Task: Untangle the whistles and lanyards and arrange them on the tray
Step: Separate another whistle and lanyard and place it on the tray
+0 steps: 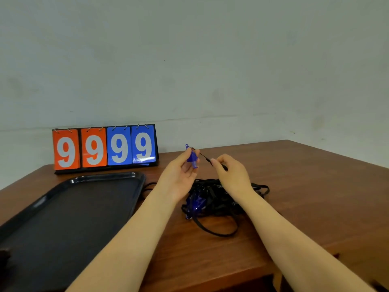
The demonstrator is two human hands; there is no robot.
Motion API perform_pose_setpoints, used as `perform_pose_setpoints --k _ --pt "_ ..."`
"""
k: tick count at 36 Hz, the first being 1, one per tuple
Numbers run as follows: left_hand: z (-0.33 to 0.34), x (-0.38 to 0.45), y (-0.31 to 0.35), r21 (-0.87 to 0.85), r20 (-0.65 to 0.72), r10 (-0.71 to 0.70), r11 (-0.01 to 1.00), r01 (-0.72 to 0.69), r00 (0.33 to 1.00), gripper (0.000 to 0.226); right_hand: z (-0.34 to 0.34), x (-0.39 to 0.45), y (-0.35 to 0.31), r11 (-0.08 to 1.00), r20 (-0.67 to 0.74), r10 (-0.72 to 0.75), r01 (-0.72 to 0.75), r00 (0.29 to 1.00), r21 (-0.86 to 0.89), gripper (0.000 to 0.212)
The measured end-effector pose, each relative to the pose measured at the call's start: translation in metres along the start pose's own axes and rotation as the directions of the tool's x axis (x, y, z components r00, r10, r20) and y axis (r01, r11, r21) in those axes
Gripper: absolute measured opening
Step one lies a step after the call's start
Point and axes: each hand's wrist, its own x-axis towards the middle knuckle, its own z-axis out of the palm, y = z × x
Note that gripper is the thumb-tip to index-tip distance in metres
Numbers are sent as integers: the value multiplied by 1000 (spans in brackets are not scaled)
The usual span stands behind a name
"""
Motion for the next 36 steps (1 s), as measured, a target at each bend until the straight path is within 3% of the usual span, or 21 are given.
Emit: perform_pose_setpoints --k 7,14,20,28,36 --pt "2 1 1 -129 19 13 992 -11 1000 19 2 -3 -1 998 71 -48 51 996 -47 30" --pt "-7 7 -1 63 -16 104 993 -103 994 9 6 -11 -10 958 229 -194 234 954 -166 23" --pt "-21 18 -3 165 -40 176 972 -167 984 18 9 -15 -17 941 302 -268 315 915 -122 20" --pt "-22 21 -4 298 -15 172 941 -160 985 41 10 -19 -20 941 378 -292 334 878 -49 17" --pt "-23 18 -4 329 -69 215 927 -181 974 28 8 -21 -23 966 344 -255 251 904 56 21"
